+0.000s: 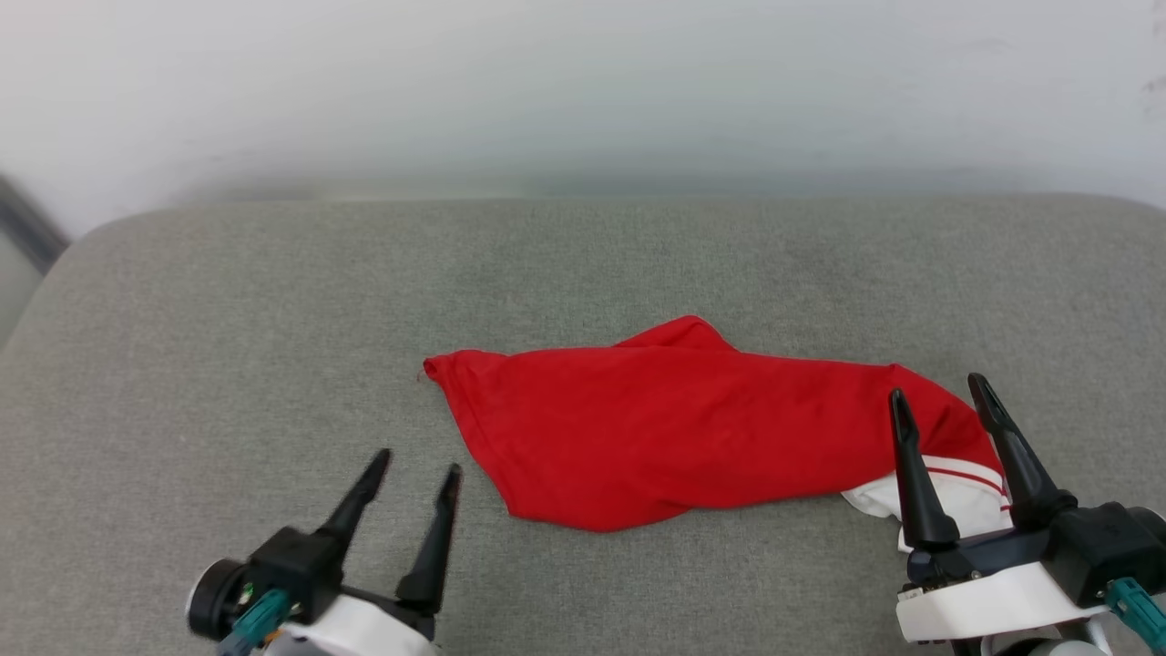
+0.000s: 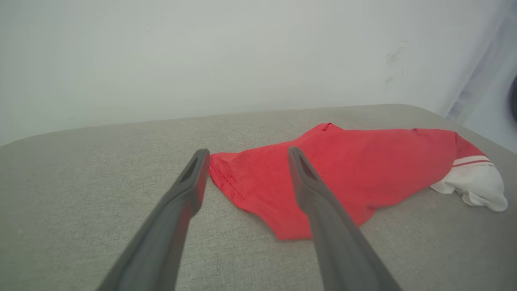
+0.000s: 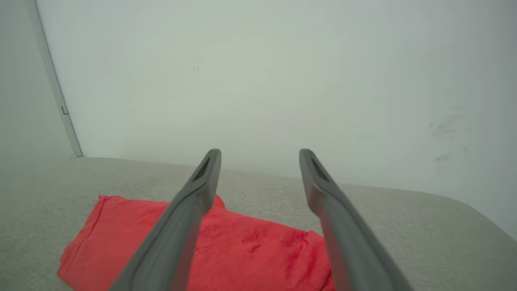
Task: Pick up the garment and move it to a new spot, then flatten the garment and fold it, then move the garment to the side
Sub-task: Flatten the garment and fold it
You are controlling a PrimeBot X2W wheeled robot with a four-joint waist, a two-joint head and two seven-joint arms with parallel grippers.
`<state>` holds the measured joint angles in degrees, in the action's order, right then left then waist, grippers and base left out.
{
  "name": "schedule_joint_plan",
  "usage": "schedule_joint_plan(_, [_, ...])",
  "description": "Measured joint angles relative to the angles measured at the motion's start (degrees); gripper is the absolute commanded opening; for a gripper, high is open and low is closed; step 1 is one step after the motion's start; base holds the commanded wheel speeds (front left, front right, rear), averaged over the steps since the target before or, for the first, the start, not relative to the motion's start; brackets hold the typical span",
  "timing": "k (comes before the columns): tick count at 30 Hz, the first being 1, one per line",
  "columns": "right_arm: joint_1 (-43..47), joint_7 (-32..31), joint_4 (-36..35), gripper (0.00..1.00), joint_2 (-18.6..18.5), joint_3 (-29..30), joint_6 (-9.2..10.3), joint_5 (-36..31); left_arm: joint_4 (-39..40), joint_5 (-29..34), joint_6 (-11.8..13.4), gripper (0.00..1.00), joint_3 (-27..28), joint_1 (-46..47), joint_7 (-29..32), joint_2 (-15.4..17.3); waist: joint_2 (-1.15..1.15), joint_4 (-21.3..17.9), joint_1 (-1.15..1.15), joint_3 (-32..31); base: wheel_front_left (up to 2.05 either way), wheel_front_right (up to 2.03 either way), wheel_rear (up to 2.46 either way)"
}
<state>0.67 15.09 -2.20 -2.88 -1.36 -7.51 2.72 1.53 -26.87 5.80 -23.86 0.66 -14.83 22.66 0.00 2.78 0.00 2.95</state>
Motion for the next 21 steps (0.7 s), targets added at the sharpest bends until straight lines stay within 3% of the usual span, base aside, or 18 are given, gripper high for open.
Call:
schedule_joint_plan(4, [-0.24,0.01,-0.76,1.00,-0.01,-0.03,0.00,-0.77,-0.03,0.45,-3.12,1.00,-3.09,4.08,7.39,1.98,0.00,-0.59,0.00,1.98,0.00,0.00,0.00])
schedule_joint_plan(10, [-0.64,0.00,-1.16,1.00,-0.01,0.20,0.00,-1.80,1.34,-2.81,-5.91,1.00,-5.91,13.13,25.83,3.39,0.00,-1.34,0.00,6.35,0.00,0.00,0.00])
schedule_joint_plan(15, [-2.05,0.01,-1.74,1.00,-0.01,-0.31,0.00,-2.86,2.40,-4.56,-6.79,1.00,-7.92,20.30,40.32,4.50,0.00,-2.07,0.00,9.96,0.00,0.00,0.00])
schedule_joint_plan(21, [-3.13,0.01,-2.26,1.00,-0.01,-0.32,0.00,-3.16,-0.19,-7.00,-8.39,1.00,-10.95,25.35,50.87,4.20,0.00,-3.02,0.01,13.99,0.00,0.00,0.00])
